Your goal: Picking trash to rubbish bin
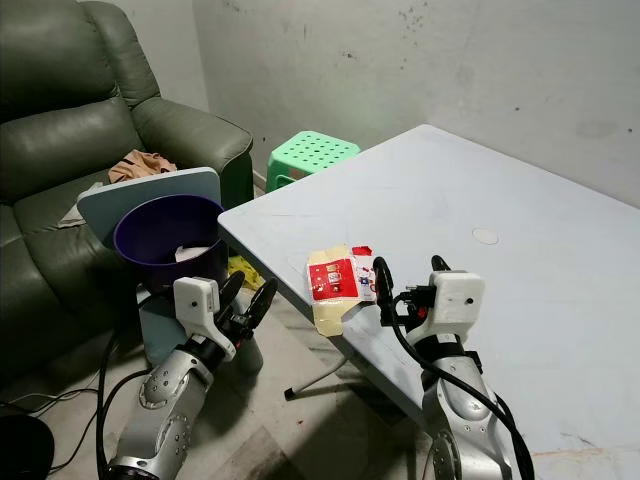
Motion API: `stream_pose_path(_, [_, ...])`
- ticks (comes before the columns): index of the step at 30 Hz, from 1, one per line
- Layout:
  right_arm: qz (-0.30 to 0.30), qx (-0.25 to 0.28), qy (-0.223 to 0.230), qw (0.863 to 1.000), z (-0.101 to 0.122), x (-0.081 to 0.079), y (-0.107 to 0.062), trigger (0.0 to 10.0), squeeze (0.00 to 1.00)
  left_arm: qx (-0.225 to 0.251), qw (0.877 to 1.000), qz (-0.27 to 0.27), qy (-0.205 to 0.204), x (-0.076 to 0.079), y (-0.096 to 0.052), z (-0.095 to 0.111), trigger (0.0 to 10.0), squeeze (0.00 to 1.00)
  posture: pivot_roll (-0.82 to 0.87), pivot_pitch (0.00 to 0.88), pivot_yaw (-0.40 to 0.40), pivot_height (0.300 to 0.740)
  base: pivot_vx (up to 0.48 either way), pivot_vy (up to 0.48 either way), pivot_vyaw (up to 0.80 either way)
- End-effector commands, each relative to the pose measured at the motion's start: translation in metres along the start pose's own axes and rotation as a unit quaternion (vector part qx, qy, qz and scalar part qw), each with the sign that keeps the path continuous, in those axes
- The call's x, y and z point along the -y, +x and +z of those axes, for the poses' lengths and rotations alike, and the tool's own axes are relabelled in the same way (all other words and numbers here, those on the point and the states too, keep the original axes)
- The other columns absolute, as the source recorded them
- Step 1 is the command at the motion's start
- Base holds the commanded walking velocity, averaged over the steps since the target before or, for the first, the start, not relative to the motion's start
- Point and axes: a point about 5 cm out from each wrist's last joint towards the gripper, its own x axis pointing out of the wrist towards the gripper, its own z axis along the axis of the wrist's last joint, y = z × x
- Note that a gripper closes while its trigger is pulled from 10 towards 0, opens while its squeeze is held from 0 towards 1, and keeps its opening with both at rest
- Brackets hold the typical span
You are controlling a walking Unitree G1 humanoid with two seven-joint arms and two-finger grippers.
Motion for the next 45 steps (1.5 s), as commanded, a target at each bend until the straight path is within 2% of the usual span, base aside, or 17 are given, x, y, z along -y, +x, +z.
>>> stream_pose_path(1, [0.006,0.012,0.001,1.0,0.008,-0.001,-0.001,10.0,0.0,0.017,0.999,-0.023,-0.045,0.03,0.01,-0.008,10.0,0.0,-0.15,0.0,-0.06,0.74,0.0,0.0,0.0])
stream_pose_path(6, [0.004,0.011,0.0,1.0,0.009,0.002,-0.003,10.0,0.0,-0.004,0.999,-0.037,0.025,0.028,0.007,-0.011,10.0,0.0,-0.16,0.0,-0.059,0.74,0.0,0.0,0.0])
stream_pose_path(9, [0.002,0.01,-0.001,1.0,0.009,0.003,-0.004,10.0,0.0,-0.029,0.994,-0.043,0.094,0.016,-0.004,-0.015,10.0,0.0,-0.16,0.0,-0.058,0.74,0.0,0.0,0.0])
stream_pose_path(10, [0.001,0.01,-0.002,1.0,0.009,0.004,-0.005,10.0,0.0,-0.039,0.988,-0.052,0.137,0.008,-0.013,-0.015,10.0,0.0,-0.16,0.0,-0.058,0.74,0.0,0.0,0.0])
stream_pose_path(11, [0.001,0.01,-0.002,1.0,0.009,0.004,-0.005,10.0,0.0,-0.039,0.988,-0.052,0.137,0.008,-0.013,-0.015,10.0,0.0,-0.16,0.0,-0.058,0.74,0.0,0.0,0.0])
stream_pose_path(12, [0.001,0.01,-0.002,1.0,0.01,0.004,-0.005,10.0,0.0,-0.044,0.977,-0.078,0.192,0.005,-0.02,-0.013,10.0,0.0,-0.15,0.0,-0.059,0.74,0.0,0.0,0.0])
stream_pose_path(16, [0.004,0.007,0.001,1.0,0.009,0.003,-0.004,10.0,0.0,-0.042,0.963,-0.099,0.248,-0.006,-0.036,-0.001,10.0,0.0,-0.13,0.0,-0.061,0.74,0.0,0.0,0.0])
stream_pose_path(17, [0.004,0.007,0.001,1.0,0.009,0.003,-0.004,10.0,0.0,-0.042,0.963,-0.099,0.248,-0.006,-0.036,-0.001,10.0,0.0,-0.13,0.0,-0.061,0.74,0.0,0.0,0.0])
stream_pose_path(18, [0.006,0.006,0.003,1.0,0.009,0.002,-0.004,10.0,0.0,-0.043,0.954,-0.113,0.275,-0.007,-0.042,0.003,10.0,0.0,-0.12,0.0,-0.064,0.74,0.0,0.0,0.0])
stream_pose_path(21, [0.011,0.005,0.008,1.0,0.008,-0.001,-0.002,10.0,0.0,-0.046,0.952,-0.119,0.277,-0.007,-0.049,0.005,10.0,0.0,-0.11,0.0,-0.064,0.74,0.0,0.0,0.0])
stream_pose_path(23, [0.013,0.004,0.007,1.0,0.007,-0.002,-0.001,10.0,0.0,-0.051,0.945,-0.13,0.295,-0.005,-0.054,0.003,10.0,0.0,-0.1,0.0,-0.065,0.74,0.0,0.0,0.0])
stream_pose_path(26, [0.015,0.005,0.011,1.0,0.007,-0.004,0.001,10.0,0.0,-0.075,0.933,-0.156,0.314,-0.001,-0.063,-0.007,10.0,0.0,-0.1,0.0,-0.065,0.74,0.0,0.0,0.0])
stream_pose_path(27, [0.016,0.005,0.011,1.0,0.007,-0.004,0.001,10.0,0.0,-0.089,0.936,-0.162,0.299,0.001,-0.066,-0.012,10.0,0.0,-0.1,0.0,-0.065,0.74,0.0,0.0,0.0])
stream_pose_path(31, [0.018,0.006,0.013,1.0,0.008,-0.006,0.002,10.0,0.0,-0.109,0.93,-0.172,0.305,0.0,-0.067,-0.022,10.0,0.0,-0.1,0.0,-0.066,0.74,0.0,0.0,0.0])
stream_pose_path(32, [0.019,0.007,0.015,1.0,0.008,-0.006,0.003,10.0,0.0,-0.114,0.92,-0.186,0.324,0.001,-0.067,-0.025,10.0,0.0,-0.1,0.0,-0.066,0.74,0.0,0.0,0.0])
stream_pose_path(36, [0.021,0.008,0.015,1.0,0.009,-0.007,0.003,10.0,0.0,-0.123,0.909,-0.208,0.34,-0.001,-0.063,-0.027,10.0,0.0,-0.1,0.0,-0.065,0.74,0.0,0.0,0.0])
stream_pose_path(45, [0.041,0.012,0.034,0.999,0.013,-0.011,0.0,10.0,0.0,-0.124,0.874,-0.242,0.403,-0.021,-0.051,-0.013,10.0,0.0,-0.12,0.0,-0.053,0.74,0.0,0.0,0.0])
